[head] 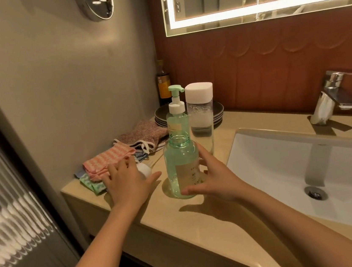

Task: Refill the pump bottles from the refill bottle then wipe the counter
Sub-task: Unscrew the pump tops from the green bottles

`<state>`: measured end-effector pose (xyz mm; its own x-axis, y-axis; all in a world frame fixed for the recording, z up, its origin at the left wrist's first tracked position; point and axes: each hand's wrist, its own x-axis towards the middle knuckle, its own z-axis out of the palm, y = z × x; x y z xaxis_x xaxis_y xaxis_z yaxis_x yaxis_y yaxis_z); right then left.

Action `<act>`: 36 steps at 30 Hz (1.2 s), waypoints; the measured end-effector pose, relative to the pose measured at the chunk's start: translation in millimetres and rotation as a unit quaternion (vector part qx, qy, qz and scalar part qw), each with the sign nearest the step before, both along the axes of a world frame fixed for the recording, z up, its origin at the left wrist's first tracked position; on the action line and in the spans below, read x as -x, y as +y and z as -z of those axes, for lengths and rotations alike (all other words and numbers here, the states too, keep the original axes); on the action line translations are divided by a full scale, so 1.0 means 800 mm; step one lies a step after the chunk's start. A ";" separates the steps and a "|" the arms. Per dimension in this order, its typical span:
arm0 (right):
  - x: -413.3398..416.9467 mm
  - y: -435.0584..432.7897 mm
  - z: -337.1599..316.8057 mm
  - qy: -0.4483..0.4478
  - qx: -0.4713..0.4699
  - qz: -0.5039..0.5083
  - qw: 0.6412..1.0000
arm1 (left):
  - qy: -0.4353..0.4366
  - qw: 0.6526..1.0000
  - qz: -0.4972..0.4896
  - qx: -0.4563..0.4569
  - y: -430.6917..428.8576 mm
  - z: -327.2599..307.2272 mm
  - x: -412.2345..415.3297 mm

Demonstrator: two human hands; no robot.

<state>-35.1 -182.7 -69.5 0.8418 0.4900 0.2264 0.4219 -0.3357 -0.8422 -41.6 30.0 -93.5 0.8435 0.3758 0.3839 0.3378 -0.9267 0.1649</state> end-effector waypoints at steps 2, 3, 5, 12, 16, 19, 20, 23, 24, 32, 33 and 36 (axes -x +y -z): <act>-0.004 -0.007 -0.002 0.031 -0.008 0.001 0.999 | -0.033 0.999 -0.013 0.025 0.004 -0.008 -0.004; -0.006 -0.010 -0.003 0.045 -0.018 0.009 0.999 | -0.062 0.997 -0.008 0.048 0.005 -0.014 -0.009; -0.012 -0.013 -0.006 0.052 -0.055 0.026 0.997 | -0.113 0.987 0.025 0.113 0.006 -0.029 -0.028; -0.031 -0.009 -0.019 -0.025 -0.213 0.115 0.970 | -0.056 0.885 0.222 0.405 -0.025 -0.079 -0.106; -0.041 -0.009 -0.026 -0.053 -0.223 0.111 0.967 | -0.030 0.865 0.225 0.447 -0.032 -0.083 -0.145; -0.048 -0.010 -0.032 -0.063 -0.197 0.095 0.974 | 0.003 0.860 0.244 0.448 -0.039 -0.080 -0.166; -0.050 -0.010 -0.034 -0.068 -0.188 0.090 0.976 | 0.009 0.857 0.250 0.451 -0.042 -0.077 -0.171; -0.054 -0.010 -0.037 -0.073 -0.181 0.083 0.977 | -0.003 0.846 0.254 0.468 -0.052 -0.065 -0.180; -0.055 -0.010 -0.038 -0.071 -0.184 0.084 0.977 | -0.014 0.846 0.254 0.468 -0.054 -0.060 -0.182; -0.052 -0.003 -0.036 -0.073 -0.181 0.086 0.977 | -0.083 0.863 0.199 0.457 -0.056 -0.050 -0.170; -0.050 -0.001 -0.039 -0.075 -0.177 0.089 0.977 | -0.093 0.859 0.192 0.465 -0.053 -0.053 -0.165; -0.044 0.003 -0.050 -0.092 -0.160 0.102 0.978 | -0.120 0.856 0.198 0.462 -0.038 -0.080 -0.152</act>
<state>0.1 -180.5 -29.4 0.8453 0.1957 0.4971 0.5278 -0.1609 -0.8340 80.4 -0.1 -29.6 0.9133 0.3161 0.2569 -0.1185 -0.3973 0.9100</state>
